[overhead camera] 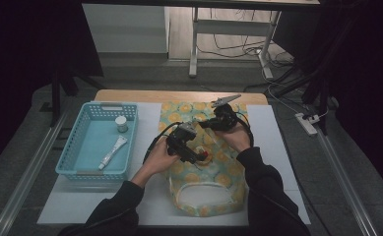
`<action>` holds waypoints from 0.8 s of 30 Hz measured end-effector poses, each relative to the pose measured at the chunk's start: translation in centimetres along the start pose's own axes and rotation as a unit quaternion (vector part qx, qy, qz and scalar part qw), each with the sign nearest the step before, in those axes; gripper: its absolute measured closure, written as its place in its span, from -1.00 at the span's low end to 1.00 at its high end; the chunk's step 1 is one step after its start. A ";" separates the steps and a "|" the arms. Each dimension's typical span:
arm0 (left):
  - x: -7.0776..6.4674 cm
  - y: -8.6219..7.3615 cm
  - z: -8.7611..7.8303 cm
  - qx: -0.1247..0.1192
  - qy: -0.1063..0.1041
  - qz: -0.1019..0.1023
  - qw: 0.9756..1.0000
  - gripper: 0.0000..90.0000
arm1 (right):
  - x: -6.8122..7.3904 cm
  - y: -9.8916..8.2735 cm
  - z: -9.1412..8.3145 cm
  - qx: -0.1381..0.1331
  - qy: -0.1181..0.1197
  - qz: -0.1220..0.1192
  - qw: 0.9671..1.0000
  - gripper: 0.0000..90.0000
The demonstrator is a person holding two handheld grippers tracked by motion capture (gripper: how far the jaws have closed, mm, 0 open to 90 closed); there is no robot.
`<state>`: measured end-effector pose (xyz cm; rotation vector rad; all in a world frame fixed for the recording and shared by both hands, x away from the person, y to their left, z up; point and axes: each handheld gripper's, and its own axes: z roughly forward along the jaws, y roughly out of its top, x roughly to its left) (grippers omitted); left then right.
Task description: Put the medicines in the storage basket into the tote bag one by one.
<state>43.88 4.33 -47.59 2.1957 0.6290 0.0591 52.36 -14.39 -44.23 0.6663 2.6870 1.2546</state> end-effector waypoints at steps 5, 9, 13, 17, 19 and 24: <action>-0.1 -0.2 -1.7 -0.010 -0.003 -0.002 1.000 -0.98 | 0.0 -0.2 0.0 0.000 0.001 0.000 1.000 0.99; 0.0 -0.4 -3.0 -0.016 -0.013 -0.002 1.000 -0.97 | 0.2 -0.2 0.0 0.000 0.000 0.000 1.000 0.99; 0.1 -0.7 -4.3 -0.023 -0.015 -0.008 1.000 -0.98 | 0.3 -0.3 0.0 0.001 0.000 -0.004 1.000 0.99; 0.2 -1.2 -5.7 -0.031 -0.014 -0.015 0.999 -0.98 | 0.5 -0.6 -0.1 0.002 -0.001 -0.004 1.000 0.99; 0.3 -1.4 -6.6 -0.036 -0.008 -0.014 0.999 -0.98 | 0.5 -0.7 -0.2 0.001 0.000 -0.004 1.000 0.99; 0.6 -2.5 -8.9 -0.049 0.011 -0.022 0.998 -0.99 | 0.6 -1.0 -0.3 -0.003 -0.003 -0.005 1.000 0.99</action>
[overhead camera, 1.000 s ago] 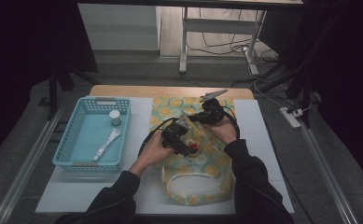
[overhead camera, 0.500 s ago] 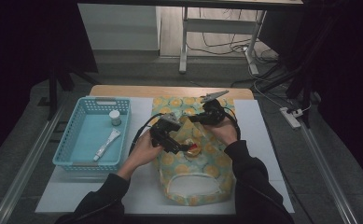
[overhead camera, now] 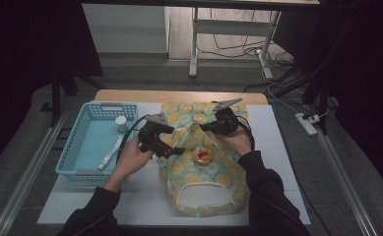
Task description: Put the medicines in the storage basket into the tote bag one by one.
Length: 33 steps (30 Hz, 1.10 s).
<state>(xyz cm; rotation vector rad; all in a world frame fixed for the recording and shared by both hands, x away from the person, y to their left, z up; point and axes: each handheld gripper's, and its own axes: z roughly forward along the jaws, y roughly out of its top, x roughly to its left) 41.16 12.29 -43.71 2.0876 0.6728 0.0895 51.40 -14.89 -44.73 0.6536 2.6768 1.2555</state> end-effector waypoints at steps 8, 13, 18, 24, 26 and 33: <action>0.6 -1.4 -2.7 -0.008 0.036 -0.013 0.999 -0.99 | 0.4 -0.4 0.0 0.003 -0.006 -0.005 1.000 0.99; 1.1 -2.3 -4.1 -0.011 0.063 -0.024 0.998 -0.99 | 0.7 -0.8 -0.1 0.002 -0.004 -0.007 1.000 0.99; 1.6 -3.2 -5.4 -0.014 0.086 -0.037 0.996 -1.00 | 0.9 -0.9 -0.5 -0.005 -0.003 -0.003 1.000 0.99; 2.2 -4.3 -7.0 -0.006 0.112 -0.059 0.992 -1.00 | 1.2 -0.8 -1.2 -0.019 0.000 -0.002 1.000 0.99; 2.6 -4.7 -7.5 -0.001 0.124 -0.066 0.990 -1.00 | 1.3 -0.7 -1.3 -0.022 0.000 -0.002 1.000 0.99; 4.4 -6.5 -9.2 0.009 0.166 -0.108 0.980 -0.98 | 1.6 -0.4 -1.6 -0.031 0.000 -0.005 1.000 0.99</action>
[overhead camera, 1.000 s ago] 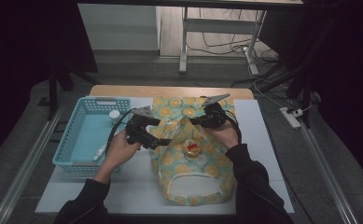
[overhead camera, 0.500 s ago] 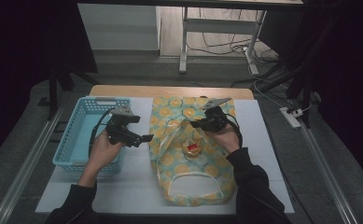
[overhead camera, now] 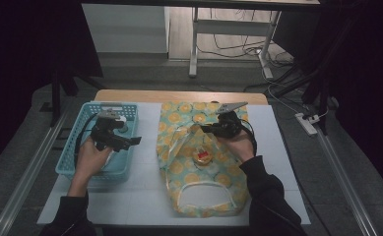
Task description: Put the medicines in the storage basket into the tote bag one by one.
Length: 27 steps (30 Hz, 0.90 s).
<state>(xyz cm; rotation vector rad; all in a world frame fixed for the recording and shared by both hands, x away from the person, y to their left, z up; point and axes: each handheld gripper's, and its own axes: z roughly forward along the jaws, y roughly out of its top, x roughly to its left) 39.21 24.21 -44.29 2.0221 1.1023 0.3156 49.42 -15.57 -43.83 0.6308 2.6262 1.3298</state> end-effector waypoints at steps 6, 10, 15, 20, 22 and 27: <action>2.0 -1.3 -0.1 0.022 0.031 -0.025 0.999 -0.96 | 0.2 0.2 -0.2 -0.003 -0.003 -0.007 1.000 0.99; 3.3 -2.2 0.3 0.036 0.041 -0.044 0.998 -0.96 | 0.3 0.3 -0.5 -0.008 -0.002 -0.006 1.000 0.99; 4.4 -3.1 1.0 0.067 0.052 -0.050 0.995 -0.97 | 0.1 0.2 -0.5 -0.008 -0.003 -0.002 1.000 0.99; 4.8 -3.6 2.1 0.118 0.075 -0.042 0.989 -0.95 | -0.2 0.0 -0.4 -0.006 -0.003 0.000 1.000 0.99; 4.8 -3.7 2.5 0.134 0.075 -0.040 0.987 -0.92 | -0.2 -0.1 -0.4 -0.006 -0.003 0.002 1.000 0.99; 4.6 -3.9 3.1 0.175 0.094 -0.032 0.980 -0.74 | -0.4 -0.2 -0.4 -0.007 -0.003 0.005 1.000 0.99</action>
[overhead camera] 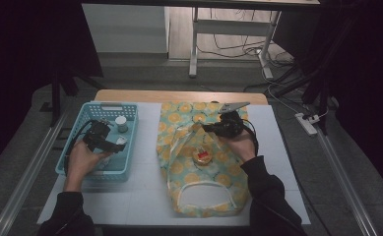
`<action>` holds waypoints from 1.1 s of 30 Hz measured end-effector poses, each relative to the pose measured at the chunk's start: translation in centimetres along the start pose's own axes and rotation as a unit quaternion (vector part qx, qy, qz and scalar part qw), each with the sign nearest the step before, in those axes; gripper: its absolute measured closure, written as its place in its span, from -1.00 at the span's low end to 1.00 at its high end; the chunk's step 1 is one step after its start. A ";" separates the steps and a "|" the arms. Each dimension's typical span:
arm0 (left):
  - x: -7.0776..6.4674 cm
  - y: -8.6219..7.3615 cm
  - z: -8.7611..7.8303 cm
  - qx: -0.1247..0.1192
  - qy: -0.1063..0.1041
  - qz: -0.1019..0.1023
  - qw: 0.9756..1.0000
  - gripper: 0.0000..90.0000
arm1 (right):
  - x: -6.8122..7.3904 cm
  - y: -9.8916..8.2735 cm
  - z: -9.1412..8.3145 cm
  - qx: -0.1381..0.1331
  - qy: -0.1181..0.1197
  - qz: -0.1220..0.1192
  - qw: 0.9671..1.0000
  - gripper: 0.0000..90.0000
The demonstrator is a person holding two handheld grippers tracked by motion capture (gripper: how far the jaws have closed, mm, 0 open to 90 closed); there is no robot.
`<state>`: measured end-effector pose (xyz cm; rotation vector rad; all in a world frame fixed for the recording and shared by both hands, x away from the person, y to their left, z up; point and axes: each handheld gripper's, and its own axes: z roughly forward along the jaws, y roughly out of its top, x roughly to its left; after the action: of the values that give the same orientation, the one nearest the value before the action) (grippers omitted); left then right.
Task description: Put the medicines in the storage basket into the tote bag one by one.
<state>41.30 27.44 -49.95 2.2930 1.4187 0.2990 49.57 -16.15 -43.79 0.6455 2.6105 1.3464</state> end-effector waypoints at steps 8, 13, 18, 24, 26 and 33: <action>-0.1 -0.1 1.0 0.053 0.014 0.002 0.999 -0.56 | -0.1 -0.1 -0.1 -0.002 0.000 0.001 1.000 0.99; 0.0 -0.1 1.2 0.069 0.014 0.001 0.998 -0.30 | -0.2 -0.1 -0.1 -0.002 -0.001 0.001 1.000 0.99; -0.1 -0.1 1.4 0.081 0.006 0.003 0.997 0.14 | -0.2 -0.2 -0.1 -0.001 -0.001 0.003 1.000 0.99; -0.2 -0.1 1.4 0.077 -0.009 -0.003 0.997 0.63 | -0.2 -0.2 -0.2 -0.001 -0.001 0.003 1.000 0.99; -0.2 -0.1 1.4 0.077 -0.009 -0.005 0.997 0.65 | -0.2 -0.3 -0.1 -0.001 -0.002 0.003 1.000 0.99; -0.1 0.0 1.1 0.068 -0.006 -0.021 0.997 0.66 | -0.2 -0.3 -0.2 -0.002 -0.002 0.002 1.000 0.99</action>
<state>41.70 27.11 -50.94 2.3637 1.5232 0.1807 49.60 -16.49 -43.91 0.6530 2.6038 1.3510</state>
